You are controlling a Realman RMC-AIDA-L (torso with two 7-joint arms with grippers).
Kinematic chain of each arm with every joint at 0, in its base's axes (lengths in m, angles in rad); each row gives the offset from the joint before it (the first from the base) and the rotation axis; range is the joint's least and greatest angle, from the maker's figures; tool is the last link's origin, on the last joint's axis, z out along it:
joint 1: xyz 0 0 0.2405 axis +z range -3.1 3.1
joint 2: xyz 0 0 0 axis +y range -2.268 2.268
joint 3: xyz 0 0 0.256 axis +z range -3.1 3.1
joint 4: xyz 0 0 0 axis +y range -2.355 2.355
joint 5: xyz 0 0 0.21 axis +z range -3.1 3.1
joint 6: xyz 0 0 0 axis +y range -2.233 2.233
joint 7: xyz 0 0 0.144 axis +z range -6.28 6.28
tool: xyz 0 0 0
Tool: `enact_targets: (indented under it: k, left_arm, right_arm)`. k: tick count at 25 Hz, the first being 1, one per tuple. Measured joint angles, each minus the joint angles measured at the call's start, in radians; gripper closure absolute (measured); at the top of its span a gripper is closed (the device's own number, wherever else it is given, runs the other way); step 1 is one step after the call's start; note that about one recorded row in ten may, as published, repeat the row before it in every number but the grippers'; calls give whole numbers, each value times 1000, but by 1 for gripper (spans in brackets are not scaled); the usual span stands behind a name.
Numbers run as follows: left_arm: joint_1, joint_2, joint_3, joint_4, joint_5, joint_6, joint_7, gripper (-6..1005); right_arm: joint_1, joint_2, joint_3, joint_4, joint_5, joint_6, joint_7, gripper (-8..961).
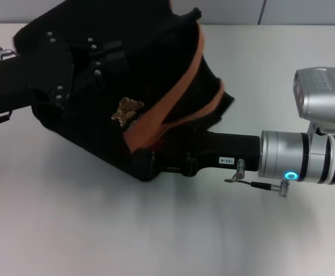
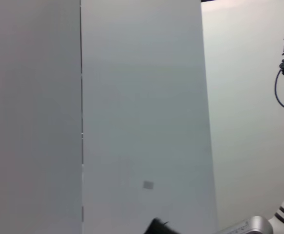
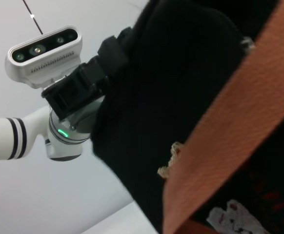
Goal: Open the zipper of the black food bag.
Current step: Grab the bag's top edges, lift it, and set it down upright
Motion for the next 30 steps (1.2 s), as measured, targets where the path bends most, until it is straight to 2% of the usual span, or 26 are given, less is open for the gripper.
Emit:
enact_targets:
  k: [6,18,23,30]
  left_arm:
    - [-3,2,25,5,-14,-3,-10,927]
    - [10,8,39,6,-6,-25,-20,941]
    - [15,14,61,6,-6,-26,-43,941]
    - [29,20,82,51,-5,-21,-147,943]
  right_arm:
    - [22,-1,0,5,-66,-39,4,268]
    - [-196,-10,13,-267,-71,-281,61,268]
    - [-254,-12,38,-345,-48,-335,66,268]
    - [-288,-15,73,-427,-41,-338,66,267]
